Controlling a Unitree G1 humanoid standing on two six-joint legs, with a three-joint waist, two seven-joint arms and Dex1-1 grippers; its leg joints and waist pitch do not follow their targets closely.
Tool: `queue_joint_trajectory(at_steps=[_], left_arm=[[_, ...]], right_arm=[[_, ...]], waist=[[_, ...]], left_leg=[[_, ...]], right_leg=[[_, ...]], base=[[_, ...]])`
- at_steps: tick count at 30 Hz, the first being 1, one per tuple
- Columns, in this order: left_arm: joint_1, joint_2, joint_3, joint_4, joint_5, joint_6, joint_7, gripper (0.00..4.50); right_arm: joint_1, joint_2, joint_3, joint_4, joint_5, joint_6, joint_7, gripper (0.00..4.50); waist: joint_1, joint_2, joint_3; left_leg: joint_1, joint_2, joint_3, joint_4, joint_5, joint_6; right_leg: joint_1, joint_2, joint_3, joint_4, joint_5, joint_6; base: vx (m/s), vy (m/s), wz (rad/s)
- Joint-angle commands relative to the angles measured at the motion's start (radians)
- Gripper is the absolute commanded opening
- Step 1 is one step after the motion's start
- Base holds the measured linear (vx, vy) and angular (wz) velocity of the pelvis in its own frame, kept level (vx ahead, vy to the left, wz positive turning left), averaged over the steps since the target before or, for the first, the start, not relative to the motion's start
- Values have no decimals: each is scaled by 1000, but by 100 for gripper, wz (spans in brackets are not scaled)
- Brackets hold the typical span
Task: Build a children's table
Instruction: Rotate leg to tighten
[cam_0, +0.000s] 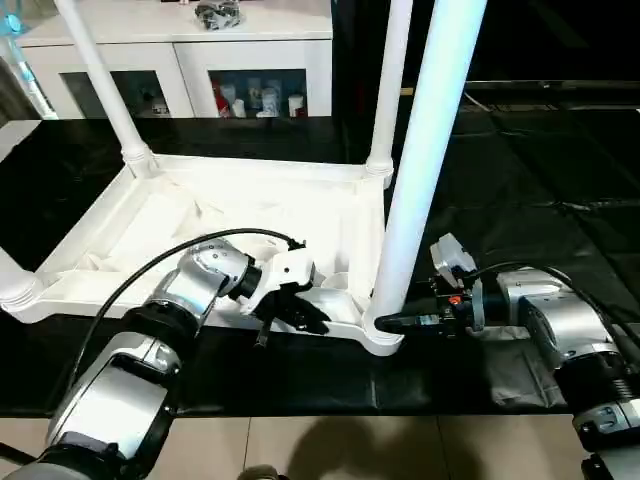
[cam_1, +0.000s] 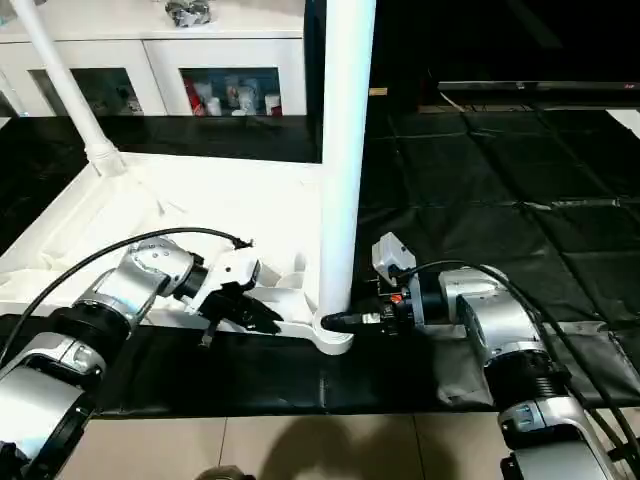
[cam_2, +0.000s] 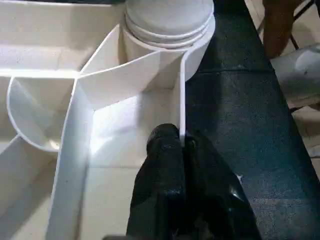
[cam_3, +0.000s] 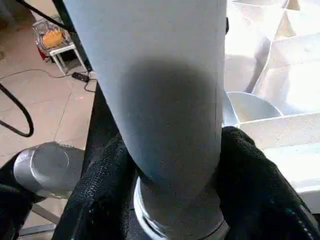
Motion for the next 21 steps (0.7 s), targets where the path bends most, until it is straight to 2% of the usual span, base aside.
queue_joint_trajectory(at_steps=[1, 5, 6, 7, 8, 9, 11, 14, 15, 16, 17, 18, 21], left_arm=[[-37, -39, 10, 18, 0, 30, 89, 0], [-64, -87, 32, 44, -6, 64, 178, 0], [-75, -106, 39, 52, -8, 79, 211, 0], [-95, -139, 53, 68, -14, 113, 269, 0], [-110, -162, 63, 79, -18, 138, 309, 0], [-127, -187, 77, 94, -22, 171, 364, 0], [-152, -224, 100, 120, -29, 213, 450, 0], [-175, -258, 123, 145, -40, 246, 540, 0], [-182, -267, 133, 152, -40, 254, 576, 0], [-195, -282, 154, 164, -43, 267, 633, 0], [-195, -282, 154, 164, -43, 267, 633, 0], [-199, -286, 157, 164, -42, 272, 628, 0], [-197, -283, 155, 160, -38, 269, 614, 0]], right_arm=[[14, 35, 0, -23, 23, 43, -44, 207], [14, 84, -15, 2, -18, 37, -196, 203], [9, 108, -26, 16, -29, 40, -261, 202], [-1, 147, -36, 31, -46, 48, -352, 200], [-9, 174, -43, 40, -57, 54, -412, 199], [-20, 204, -47, 51, -68, 64, -473, 199], [-45, 257, -55, 72, -85, 88, -579, 199], [-82, 318, -69, 102, -102, 116, -708, 198], [-100, 346, -78, 116, -109, 125, -759, 198], [-128, 393, -92, 140, -122, 135, -834, 198], [-128, 393, -92, 140, -122, 135, -834, 198], [-140, 414, -102, 160, -121, 116, -849, 198], [-144, 425, -107, 171, -116, 70, -837, 198]], waist=[[-9, -9, -78], [-14, -9, -74], [-24, -9, -72], [-29, -6, -72], [-38, -9, -71], [-45, -5, -72], [-61, -6, -73], [-79, -5, -74], [-82, -8, -75], [-87, -7, -75], [-87, -7, -75], [-89, -12, -78], [-91, -6, -79]], left_leg=[[14, 44, -11, -64, -171, 79], [17, 39, -12, -66, -207, 60], [14, 38, -14, -68, -214, 48], [15, 36, -15, -68, -215, 41], [17, 33, -15, -67, -220, 34], [11, 29, -17, -67, -217, 33], [14, 28, -17, -66, -213, 37], [7, 21, -15, -63, -191, 55], [7, 20, -14, -62, -188, 61], [5, 15, -12, -60, -176, 70], [5, 15, -12, -60, -176, 70], [5, 16, -13, -60, -159, 74], [3, 25, -15, -62, -146, 93]], right_leg=[[58, -75, 65, -67, -289, -162], [57, -75, 59, -81, -381, -130], [57, -76, 57, -84, -405, -117], [57, -75, 56, -83, -411, -114], [55, -74, 54, -89, -426, -106], [63, -75, 50, -87, -428, -103], [59, -71, 50, -90, -405, -110], [62, -68, 50, -87, -364, -125], [64, -68, 49, -89, -364, -124], [64, -68, 47, -91, -377, -120], [64, -68, 47, -91, -377, -120], [65, -69, 47, -90, -382, -114], [64, -69, 50, -84, -321, -129]], base=[[0, 0, 0], [0, 0, 0], [0, 0, 0], [0, 0, 0], [0, 0, 0], [0, 0, 0], [0, 0, 0], [0, 0, 0], [0, 0, 0], [0, 0, 0], [0, 0, 0], [0, 0, 0], [0, 0, 0]])
